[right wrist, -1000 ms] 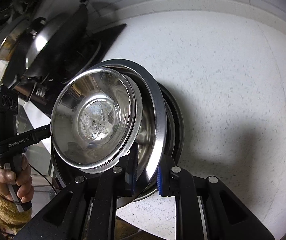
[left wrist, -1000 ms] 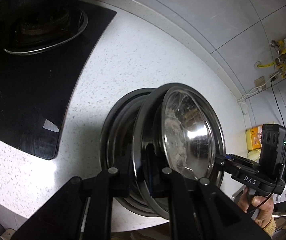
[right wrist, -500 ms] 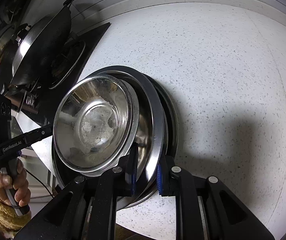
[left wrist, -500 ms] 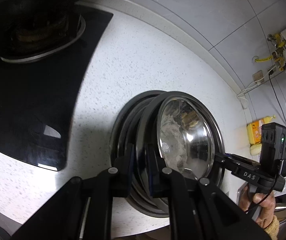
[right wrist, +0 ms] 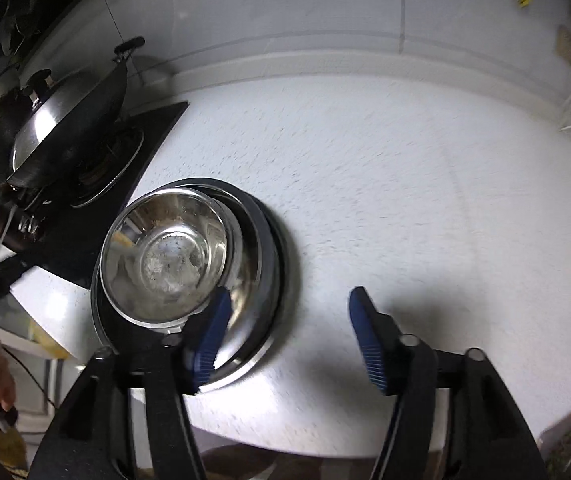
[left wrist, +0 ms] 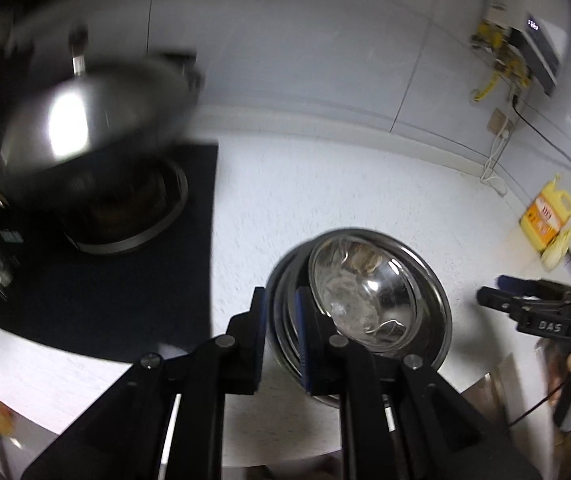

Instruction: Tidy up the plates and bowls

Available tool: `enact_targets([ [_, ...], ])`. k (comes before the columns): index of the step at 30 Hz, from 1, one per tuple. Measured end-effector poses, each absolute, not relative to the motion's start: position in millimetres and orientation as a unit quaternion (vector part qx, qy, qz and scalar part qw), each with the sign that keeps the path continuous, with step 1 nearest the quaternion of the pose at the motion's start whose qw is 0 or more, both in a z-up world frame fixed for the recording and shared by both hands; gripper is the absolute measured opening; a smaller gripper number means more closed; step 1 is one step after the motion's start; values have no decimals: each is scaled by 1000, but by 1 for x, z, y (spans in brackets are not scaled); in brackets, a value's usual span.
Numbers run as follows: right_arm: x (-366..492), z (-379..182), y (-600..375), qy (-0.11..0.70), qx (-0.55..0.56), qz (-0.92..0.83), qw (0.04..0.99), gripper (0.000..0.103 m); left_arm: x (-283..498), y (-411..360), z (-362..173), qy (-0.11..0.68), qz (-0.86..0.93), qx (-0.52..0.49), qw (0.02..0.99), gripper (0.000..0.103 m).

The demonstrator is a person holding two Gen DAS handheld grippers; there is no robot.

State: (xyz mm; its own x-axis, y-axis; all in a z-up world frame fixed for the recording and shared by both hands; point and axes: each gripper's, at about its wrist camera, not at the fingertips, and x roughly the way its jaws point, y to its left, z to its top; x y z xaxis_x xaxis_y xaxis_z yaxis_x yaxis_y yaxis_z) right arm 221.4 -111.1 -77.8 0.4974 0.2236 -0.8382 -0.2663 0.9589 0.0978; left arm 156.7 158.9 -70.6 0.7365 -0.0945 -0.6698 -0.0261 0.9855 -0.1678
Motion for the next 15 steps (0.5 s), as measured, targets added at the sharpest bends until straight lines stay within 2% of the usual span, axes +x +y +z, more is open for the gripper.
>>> enact_targets([
  [4,194,-64,-122,455,-39,118,882,64,121,147,-45,310,5,-40,950,13],
  [7,172,-51,-136,427,-49,100,897,73,95,137,-30,291,6,-33,956,13],
  [12,128,-33,-165,366,-61,84,925,76,45,110,-15,275,39,-21,960,13],
  [15,101,-29,-190,335,-51,77,938,91,18,93,-18,299,49,-26,953,13],
])
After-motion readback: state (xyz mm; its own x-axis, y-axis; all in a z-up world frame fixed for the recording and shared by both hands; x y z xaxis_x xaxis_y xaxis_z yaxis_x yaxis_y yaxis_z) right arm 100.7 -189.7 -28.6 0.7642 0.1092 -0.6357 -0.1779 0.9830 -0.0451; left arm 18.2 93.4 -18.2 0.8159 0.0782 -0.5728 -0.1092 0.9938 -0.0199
